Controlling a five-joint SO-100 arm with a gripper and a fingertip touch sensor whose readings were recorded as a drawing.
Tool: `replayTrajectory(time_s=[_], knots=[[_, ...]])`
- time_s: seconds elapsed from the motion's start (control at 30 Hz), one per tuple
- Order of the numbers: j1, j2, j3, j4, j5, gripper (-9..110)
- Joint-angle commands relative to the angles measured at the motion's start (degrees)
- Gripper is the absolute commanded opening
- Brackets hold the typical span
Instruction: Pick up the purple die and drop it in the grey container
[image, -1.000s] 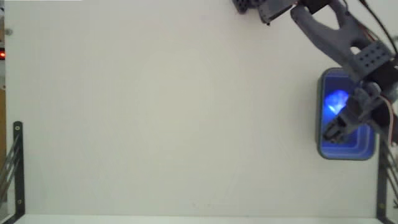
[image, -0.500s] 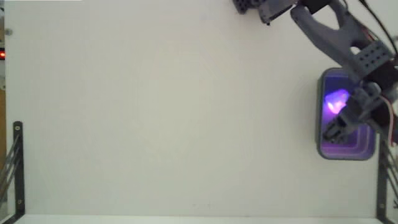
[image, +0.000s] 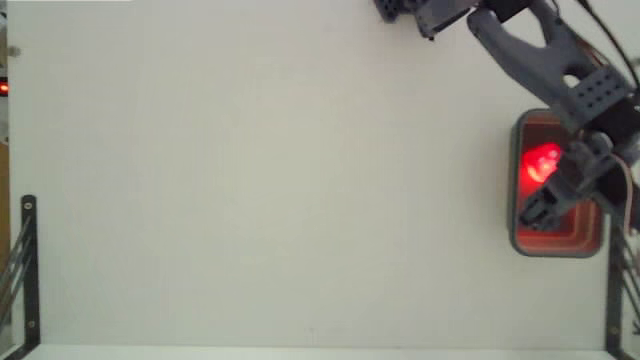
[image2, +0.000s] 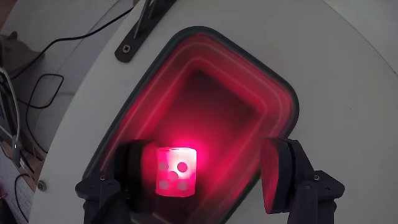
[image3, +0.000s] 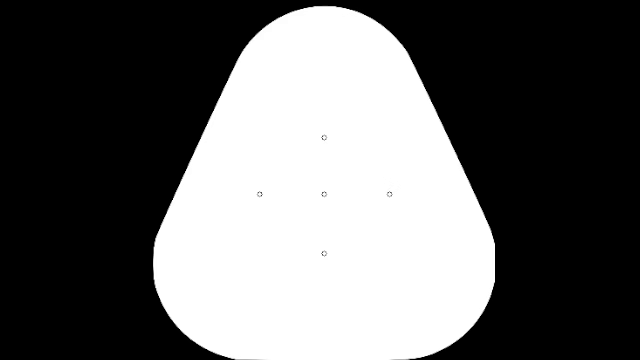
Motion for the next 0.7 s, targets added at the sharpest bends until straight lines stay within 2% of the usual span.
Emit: replayTrajectory(time_s=[0.0, 0.67], knots=[[-0.6, 5.0, 0.4, -0.5, 0.3, 110], [6.3, 14.0, 9.3, -0.4, 0.3, 110]])
